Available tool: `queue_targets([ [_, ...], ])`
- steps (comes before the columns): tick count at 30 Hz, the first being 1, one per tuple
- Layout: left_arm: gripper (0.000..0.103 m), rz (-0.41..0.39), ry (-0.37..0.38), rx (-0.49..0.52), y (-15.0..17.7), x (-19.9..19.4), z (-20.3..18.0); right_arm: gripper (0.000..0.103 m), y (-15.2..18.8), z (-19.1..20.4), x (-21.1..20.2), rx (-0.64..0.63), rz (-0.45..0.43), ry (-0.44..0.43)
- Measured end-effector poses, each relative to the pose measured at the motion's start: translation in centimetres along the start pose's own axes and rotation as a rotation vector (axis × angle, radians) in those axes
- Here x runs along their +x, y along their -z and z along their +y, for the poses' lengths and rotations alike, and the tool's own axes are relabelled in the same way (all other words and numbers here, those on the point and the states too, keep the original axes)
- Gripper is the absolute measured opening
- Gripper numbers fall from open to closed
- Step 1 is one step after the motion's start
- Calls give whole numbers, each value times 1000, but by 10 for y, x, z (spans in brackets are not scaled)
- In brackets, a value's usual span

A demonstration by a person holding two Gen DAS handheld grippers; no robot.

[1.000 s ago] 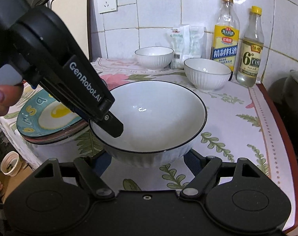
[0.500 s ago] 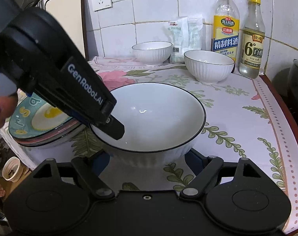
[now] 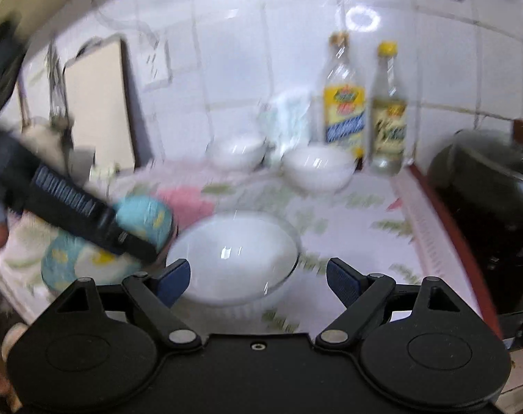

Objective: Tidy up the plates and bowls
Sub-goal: 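Carry the large bowl beside the plate stack, lower it, open both grippers, then move both tools to the white bowl by the bottles and grasp its rim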

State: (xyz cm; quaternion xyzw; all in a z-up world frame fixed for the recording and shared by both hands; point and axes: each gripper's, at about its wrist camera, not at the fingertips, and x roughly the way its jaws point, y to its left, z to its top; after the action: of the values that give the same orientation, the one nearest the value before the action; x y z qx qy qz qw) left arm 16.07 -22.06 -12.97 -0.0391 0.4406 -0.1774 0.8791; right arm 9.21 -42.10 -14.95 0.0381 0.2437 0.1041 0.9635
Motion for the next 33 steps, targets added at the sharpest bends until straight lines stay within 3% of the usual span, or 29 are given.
queue_targets([
  [7, 42, -82, 44, 37, -4, -36, 1, 89, -33, -25, -27, 128, -80, -66],
  [14, 47, -165, 97, 55, -31, -42, -1, 89, -51, -50, -11, 169, -84, -38],
  [25, 49, -236, 103, 6, -74, 27, 15, 89, -69, -98, 61, 146, -64, -126],
  [30, 51, -232, 121, -29, -99, 71, 20, 89, -75, -129, 103, 207, -50, -105],
  [33, 52, -230, 137, -45, -117, 100, 16, 89, -73, -153, 132, 304, -24, -147],
])
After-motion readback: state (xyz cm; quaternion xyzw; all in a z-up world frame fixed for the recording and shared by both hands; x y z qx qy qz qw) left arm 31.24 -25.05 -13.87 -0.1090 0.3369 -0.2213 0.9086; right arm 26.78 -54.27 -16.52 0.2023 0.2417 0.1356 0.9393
